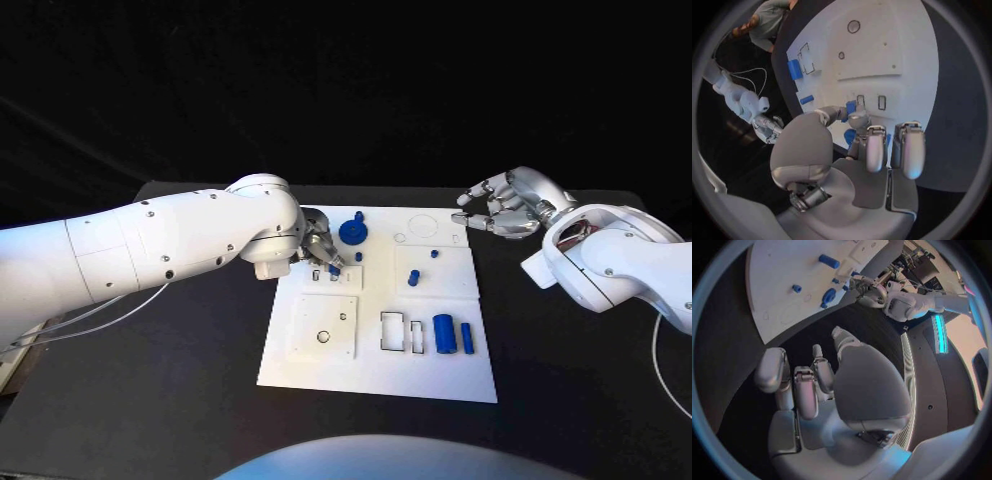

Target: Assemble the parts on the task board

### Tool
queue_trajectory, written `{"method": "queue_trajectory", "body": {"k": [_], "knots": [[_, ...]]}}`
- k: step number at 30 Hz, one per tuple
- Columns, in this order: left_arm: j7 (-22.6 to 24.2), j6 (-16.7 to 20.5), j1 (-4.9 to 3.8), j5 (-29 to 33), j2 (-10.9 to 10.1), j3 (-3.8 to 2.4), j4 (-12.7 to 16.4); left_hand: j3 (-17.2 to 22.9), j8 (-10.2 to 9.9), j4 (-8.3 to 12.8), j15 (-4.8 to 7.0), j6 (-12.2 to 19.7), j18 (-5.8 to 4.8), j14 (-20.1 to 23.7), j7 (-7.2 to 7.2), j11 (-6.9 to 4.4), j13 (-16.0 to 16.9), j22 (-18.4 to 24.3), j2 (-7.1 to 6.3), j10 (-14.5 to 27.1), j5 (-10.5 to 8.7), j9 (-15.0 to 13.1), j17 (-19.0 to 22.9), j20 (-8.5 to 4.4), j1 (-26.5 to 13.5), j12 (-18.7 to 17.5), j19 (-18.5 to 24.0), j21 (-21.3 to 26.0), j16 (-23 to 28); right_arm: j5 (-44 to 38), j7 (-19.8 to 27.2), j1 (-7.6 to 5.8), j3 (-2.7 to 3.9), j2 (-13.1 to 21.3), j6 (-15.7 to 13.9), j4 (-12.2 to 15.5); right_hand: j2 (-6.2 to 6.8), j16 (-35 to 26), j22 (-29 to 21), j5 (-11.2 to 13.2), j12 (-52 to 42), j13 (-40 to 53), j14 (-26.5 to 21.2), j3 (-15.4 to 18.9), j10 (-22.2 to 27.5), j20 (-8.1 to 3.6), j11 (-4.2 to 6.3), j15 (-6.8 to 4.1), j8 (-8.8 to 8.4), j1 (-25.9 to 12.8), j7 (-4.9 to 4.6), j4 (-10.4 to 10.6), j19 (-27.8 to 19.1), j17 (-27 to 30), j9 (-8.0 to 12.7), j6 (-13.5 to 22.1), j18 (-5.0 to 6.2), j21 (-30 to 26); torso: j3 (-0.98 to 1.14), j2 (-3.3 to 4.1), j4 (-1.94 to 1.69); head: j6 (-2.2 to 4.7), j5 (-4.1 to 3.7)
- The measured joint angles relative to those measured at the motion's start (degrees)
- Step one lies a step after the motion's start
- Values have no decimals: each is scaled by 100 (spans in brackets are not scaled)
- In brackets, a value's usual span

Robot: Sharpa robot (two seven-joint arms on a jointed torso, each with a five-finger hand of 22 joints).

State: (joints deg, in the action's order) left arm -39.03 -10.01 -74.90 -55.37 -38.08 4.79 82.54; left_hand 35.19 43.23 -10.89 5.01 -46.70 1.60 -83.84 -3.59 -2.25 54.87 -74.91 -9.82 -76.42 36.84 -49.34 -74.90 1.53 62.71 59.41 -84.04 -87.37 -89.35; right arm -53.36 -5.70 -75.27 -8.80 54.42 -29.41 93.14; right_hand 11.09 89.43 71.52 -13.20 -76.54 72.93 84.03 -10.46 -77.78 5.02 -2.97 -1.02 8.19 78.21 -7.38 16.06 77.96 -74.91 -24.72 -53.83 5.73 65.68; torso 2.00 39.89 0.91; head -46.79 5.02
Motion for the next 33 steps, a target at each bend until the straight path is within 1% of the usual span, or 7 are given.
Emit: {"method": "queue_trajectory", "body": {"k": [7,12,18,22,27,29,33], "knots": [[-7,-82,6,-142,49,2,-50,0,1,0,0,-1,2,0,0,1,-5,0,0,1,22,-7,0,0,0,0,0,0,0,0,2,1,0,-2,0,0,0,0,-5,0,14,-10,0,0,0,0,0,0,0,0,0,0,0,0,0,0,0,0,1,2,5,-12,21],[-8,-134,8,-205,71,4,-83,0,45,0,0,-1,3,0,0,1,-23,0,-24,1,57,-33,0,0,-24,0,0,0,0,0,3,1,0,-1,0,2,0,0,-5,0,14,-10,0,0,0,0,0,0,0,0,0,0,0,0,1,0,0,0,2,3,5,-24,34],[-10,-196,19,-264,109,10,-131,0,49,0,12,-46,4,-12,27,21,-33,0,-31,-19,96,-32,0,0,-75,0,0,-22,0,0,4,1,0,-1,0,2,0,0,-5,0,14,-10,0,0,0,0,0,0,0,0,0,0,0,0,1,0,0,0,-1,5,0,-37,37],[-11,-237,33,-308,123,16,-155,-16,85,17,20,-53,4,-21,33,1,-43,0,-38,-40,97,-32,0,0,-83,0,0,-22,-23,0,4,1,0,-2,0,2,0,0,-5,0,13,-9,0,0,0,0,0,0,0,0,0,0,0,0,1,0,0,0,-4,5,0,-51,40],[-13,-272,42,-341,127,19,-164,-16,90,17,20,-53,5,-21,33,1,-51,0,-46,-40,97,-32,0,0,-91,0,0,-22,-23,0,4,1,0,-2,0,2,0,0,-5,0,13,-9,0,0,0,0,0,0,0,0,0,0,0,0,1,0,0,0,-5,4,0,-63,41],[-14,-291,44,-353,128,20,-165,-16,91,17,20,-53,5,-20,33,1,-59,0,-24,-40,97,-33,0,0,-113,0,0,-22,-23,0,4,1,0,-2,0,2,0,0,-5,0,13,-9,0,0,0,0,0,0,0,0,0,0,0,0,2,0,0,0,-5,4,0,-71,41],[-14,-328,46,-368,130,21,-162,-16,122,17,20,-54,5,-20,33,1,-70,0,-39,-39,97,-43,0,0,-128,0,0,-22,-23,1,5,1,0,-2,1,0,0,0,-4,0,13,-9,0,0,0,0,0,0,0,0,0,0,0,0,0,0,0,0,-5,1,0,-82,35]]}}
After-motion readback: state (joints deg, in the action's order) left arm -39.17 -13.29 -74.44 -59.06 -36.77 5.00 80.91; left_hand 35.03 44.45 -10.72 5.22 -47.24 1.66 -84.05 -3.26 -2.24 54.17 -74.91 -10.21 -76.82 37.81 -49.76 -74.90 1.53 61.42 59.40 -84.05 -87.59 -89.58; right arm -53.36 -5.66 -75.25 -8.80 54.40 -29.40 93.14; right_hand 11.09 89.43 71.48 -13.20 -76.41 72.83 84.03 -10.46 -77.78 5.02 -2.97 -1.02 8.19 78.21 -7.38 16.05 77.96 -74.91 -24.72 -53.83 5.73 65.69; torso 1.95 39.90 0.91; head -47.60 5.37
